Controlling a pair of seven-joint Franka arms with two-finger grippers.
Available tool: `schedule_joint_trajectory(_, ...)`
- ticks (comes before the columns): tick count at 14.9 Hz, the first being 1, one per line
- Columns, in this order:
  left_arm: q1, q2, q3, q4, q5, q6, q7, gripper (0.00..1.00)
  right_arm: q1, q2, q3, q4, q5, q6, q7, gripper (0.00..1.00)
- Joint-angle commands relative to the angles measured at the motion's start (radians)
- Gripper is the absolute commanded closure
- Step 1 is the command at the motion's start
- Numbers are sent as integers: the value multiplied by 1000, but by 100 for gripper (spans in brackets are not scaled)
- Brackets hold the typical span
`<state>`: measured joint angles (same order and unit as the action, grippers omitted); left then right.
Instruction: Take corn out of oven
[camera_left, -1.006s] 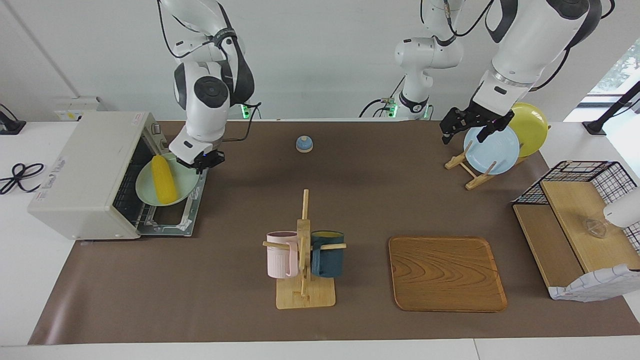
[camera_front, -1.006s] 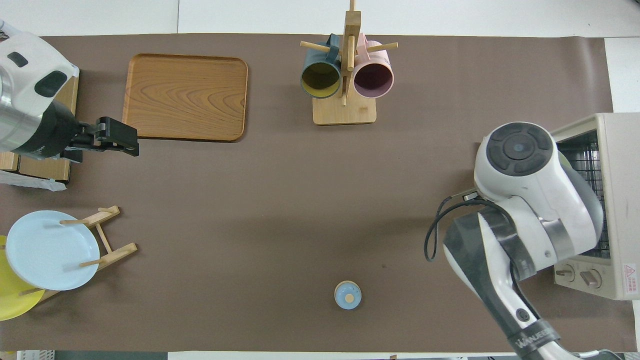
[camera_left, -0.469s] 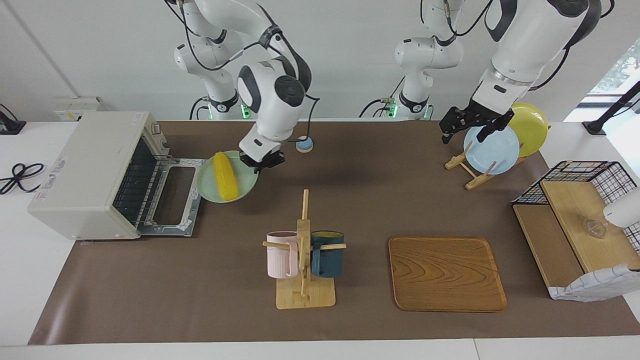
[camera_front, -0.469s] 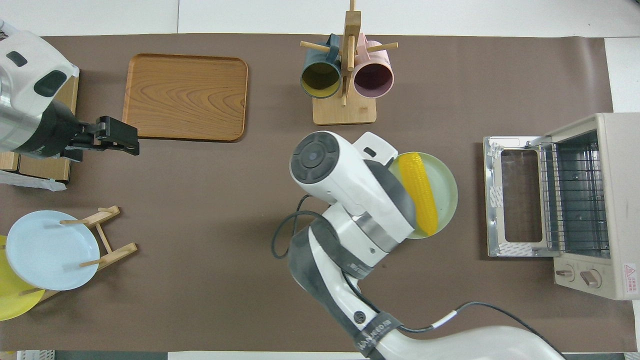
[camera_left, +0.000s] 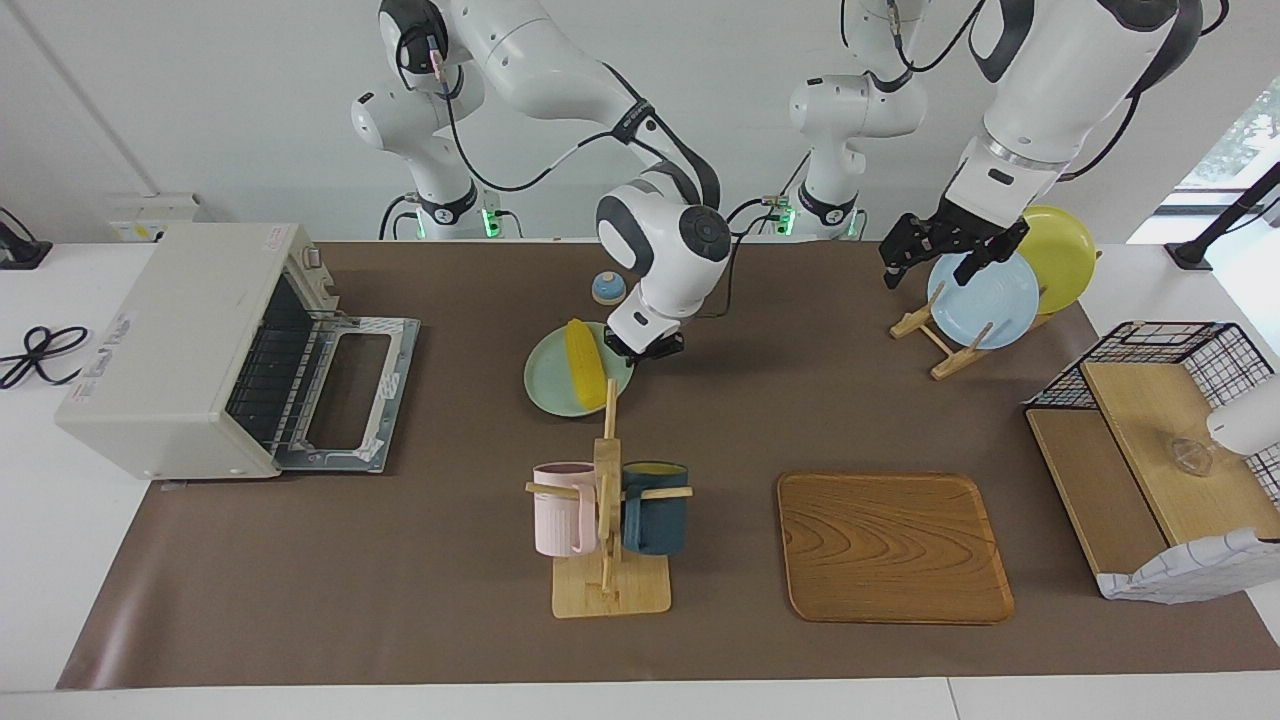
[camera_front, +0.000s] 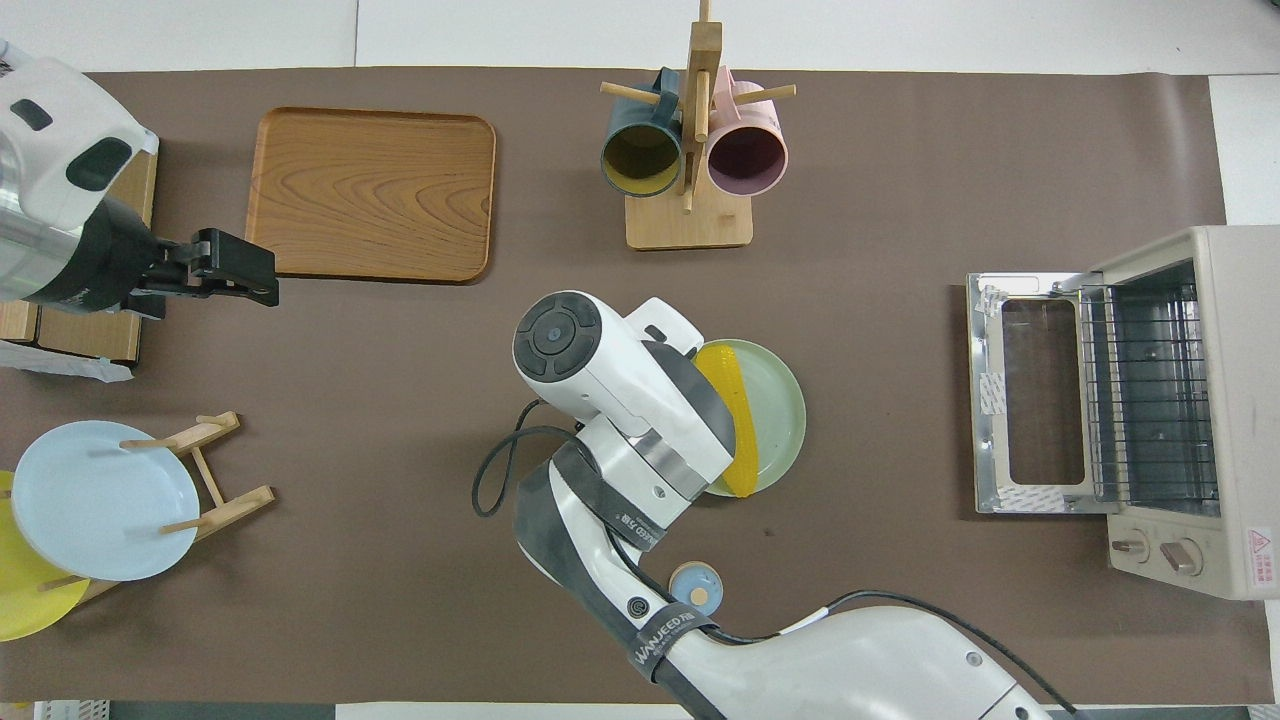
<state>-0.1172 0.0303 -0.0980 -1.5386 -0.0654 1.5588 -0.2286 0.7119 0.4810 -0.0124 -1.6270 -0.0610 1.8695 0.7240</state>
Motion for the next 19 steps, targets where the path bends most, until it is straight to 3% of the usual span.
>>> schedule_joint_trajectory(1,-24,-18,6,-23,-11,30,3,0,-14,-41,20,-80,52,78,15,100)
schedule_joint_trajectory(6,-28,-13,3,-26,-13,43,8,0,0,-42,34,-90,162,138,69,100)
schedule_joint_trajectory(7,-32,-12,3,-25,-13,41,6,0,0,-41,34,-91,164,151,74,95)
schedule_joint_trajectory(8,-44,-12,3,-26,-13,43,6,0,0,-39,34,-88,164,166,77,66)
schedule_joint_trajectory(9,-48,-10,3,-29,-13,44,6,0,-2,-36,34,-79,161,177,63,54)
schedule_joint_trajectory(10,-48,-10,3,-31,-13,44,6,0,-2,-38,34,-70,155,186,61,34)
schedule_joint_trajectory(12,-53,-7,3,-31,-13,49,8,0,-17,-68,32,-62,152,175,54,29)
schedule_joint_trajectory(13,-67,0,3,-31,-13,55,8,0,-35,-93,32,-62,150,166,45,19)
schedule_joint_trajectory(17,-93,8,3,-44,-13,72,8,0,-135,-202,19,-68,109,15,-153,20)
schedule_joint_trajectory(19,-99,16,1,-48,-13,78,9,0,-204,-249,19,-74,31,-97,-192,40)
